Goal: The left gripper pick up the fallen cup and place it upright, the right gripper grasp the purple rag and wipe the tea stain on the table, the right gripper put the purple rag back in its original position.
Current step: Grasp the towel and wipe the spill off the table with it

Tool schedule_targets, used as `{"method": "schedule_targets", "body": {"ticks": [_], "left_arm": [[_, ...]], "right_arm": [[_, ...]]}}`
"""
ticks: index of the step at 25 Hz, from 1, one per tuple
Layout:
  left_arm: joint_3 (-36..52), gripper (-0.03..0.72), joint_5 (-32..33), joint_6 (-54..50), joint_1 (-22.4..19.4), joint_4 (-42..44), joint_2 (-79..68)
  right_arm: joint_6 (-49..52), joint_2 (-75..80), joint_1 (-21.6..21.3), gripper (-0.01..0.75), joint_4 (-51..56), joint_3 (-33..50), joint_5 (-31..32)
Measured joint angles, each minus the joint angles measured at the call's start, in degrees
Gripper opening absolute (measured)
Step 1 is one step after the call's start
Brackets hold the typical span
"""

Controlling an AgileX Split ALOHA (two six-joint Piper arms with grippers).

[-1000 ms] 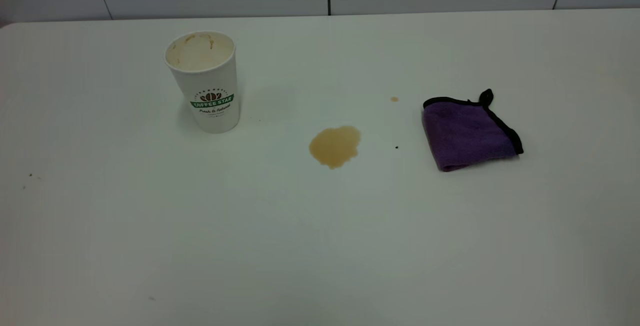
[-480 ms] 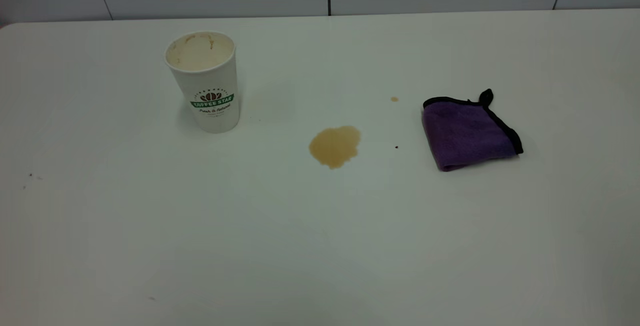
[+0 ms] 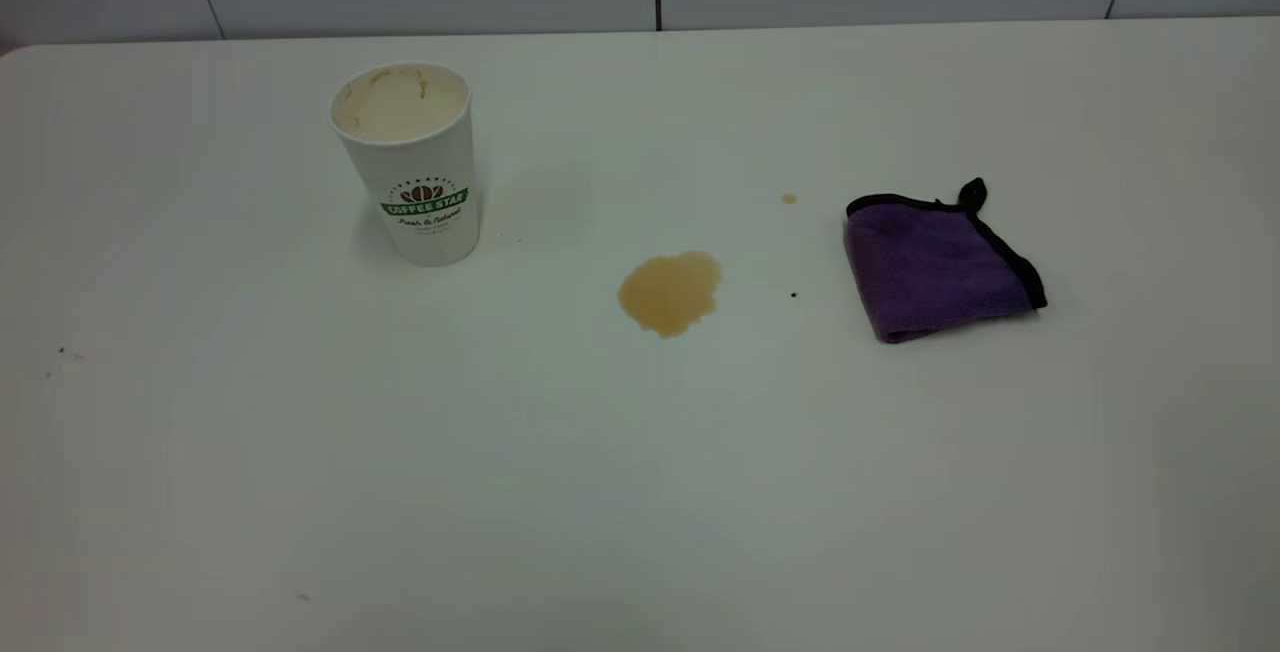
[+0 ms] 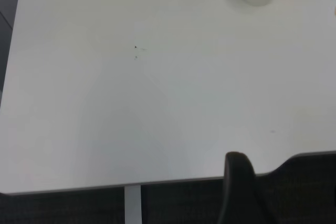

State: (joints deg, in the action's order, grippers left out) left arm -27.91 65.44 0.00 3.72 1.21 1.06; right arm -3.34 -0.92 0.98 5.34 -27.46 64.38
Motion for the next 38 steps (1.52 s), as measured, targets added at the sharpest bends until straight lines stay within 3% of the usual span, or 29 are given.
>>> {"method": "schedule_targets", "body": {"ticks": [5, 12, 15, 21, 25, 29, 38], "left_arm": [[0.0, 0.458, 0.0, 0.0, 0.0, 0.0, 0.06], [0.0, 0.458, 0.0, 0.0, 0.0, 0.0, 0.06], [0.0, 0.458, 0.0, 0.0, 0.0, -0.05, 0.06], [0.0, 0.458, 0.0, 0.0, 0.0, -0.05, 0.06], [0.0, 0.458, 0.0, -0.3, 0.0, -0.05, 0.06], [0.0, 0.458, 0.0, -0.3, 0.0, -0.05, 0.06], [0.0, 0.458, 0.0, 0.0, 0.0, -0.05, 0.06]], "right_arm": [[-2.74, 1.62, 0.0, 0.266, 2.31, -0.36, -1.37], [-13.28, 20.89, 0.0, 0.472, 7.69, -1.11, -13.38], [-18.87, 32.36, 0.0, 0.508, 12.68, -1.11, -18.32], [-34.38, 55.64, 0.0, 0.514, 23.47, -1.15, -31.04], [-42.16, 70.05, 0.0, 0.514, 30.6, -3.62, -35.79], [-44.28, 82.77, 1.01, 0.514, 35.51, -10.09, -37.31], [-43.23, 107.36, 9.75, 0.514, 34.84, -26.9, -41.76]]}}
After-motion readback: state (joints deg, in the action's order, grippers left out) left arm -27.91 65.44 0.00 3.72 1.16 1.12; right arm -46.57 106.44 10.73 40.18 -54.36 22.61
